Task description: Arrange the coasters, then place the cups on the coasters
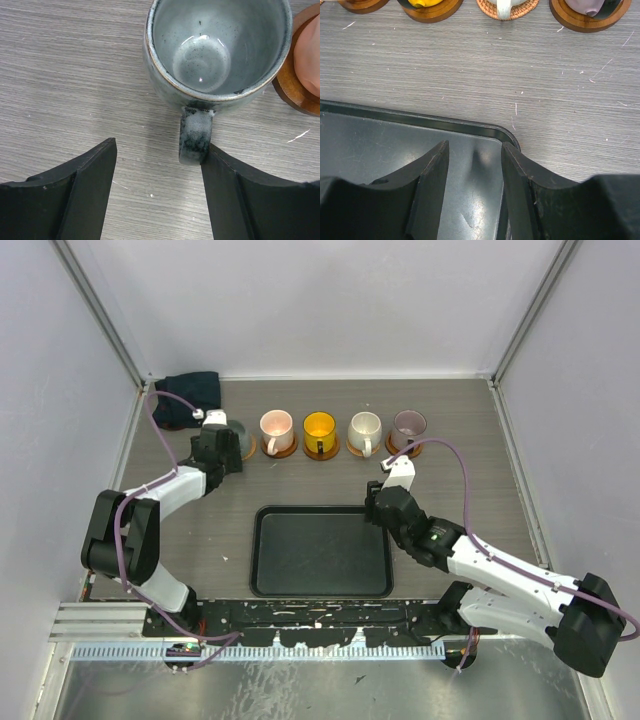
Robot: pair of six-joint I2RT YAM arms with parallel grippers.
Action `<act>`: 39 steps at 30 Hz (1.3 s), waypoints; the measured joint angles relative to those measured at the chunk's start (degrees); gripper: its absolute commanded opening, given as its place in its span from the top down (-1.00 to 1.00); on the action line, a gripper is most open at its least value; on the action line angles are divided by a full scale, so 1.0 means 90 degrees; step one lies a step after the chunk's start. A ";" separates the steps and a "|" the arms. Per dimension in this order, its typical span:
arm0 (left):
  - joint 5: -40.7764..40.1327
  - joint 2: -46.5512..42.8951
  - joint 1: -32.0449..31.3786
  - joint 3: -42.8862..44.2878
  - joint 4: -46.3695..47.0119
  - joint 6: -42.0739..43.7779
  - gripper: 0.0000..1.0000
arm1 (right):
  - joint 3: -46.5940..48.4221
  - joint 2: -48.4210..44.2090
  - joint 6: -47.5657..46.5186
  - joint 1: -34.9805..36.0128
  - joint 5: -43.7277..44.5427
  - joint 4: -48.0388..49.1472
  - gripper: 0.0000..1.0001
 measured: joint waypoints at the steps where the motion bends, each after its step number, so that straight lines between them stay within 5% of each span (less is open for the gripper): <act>1: 0.0000 0.0000 0.0000 0.0000 0.0000 0.0000 -0.36 | 0.0000 0.0000 0.0000 0.0000 0.0000 0.0000 -0.02; 9: 0.0112 -0.0126 0.0010 0.0000 -0.0044 0.0000 -0.43 | 0.0000 0.0000 0.0002 0.0000 0.0002 0.0000 -0.05; 14: 0.0345 -0.0670 0.0024 0.0000 -0.0090 -0.0010 -0.55 | 0.0007 0.0027 0.0005 0.0000 0.0039 0.0000 -0.26; 19: 0.0580 -0.1236 0.0029 0.0000 -0.0112 -0.0027 -0.72 | 0.0058 0.0146 0.0000 -0.0027 0.0155 0.0002 -0.36; 21: 0.0663 -0.1406 0.0029 0.0000 -0.0160 -0.0034 -0.98 | 0.0107 0.0192 0.0000 -0.0061 0.0204 -0.0002 -0.37; 25: 0.0772 -0.1880 0.0029 -0.0002 -0.0427 -0.0141 -0.96 | 0.0204 0.0194 -0.0024 -0.0240 0.0321 -0.0005 -0.40; 39: 0.1035 -0.4095 0.0029 -0.0408 -0.2008 -0.0576 -0.96 | 0.0306 -0.0357 -0.0005 -0.2902 0.0005 -0.0189 -0.52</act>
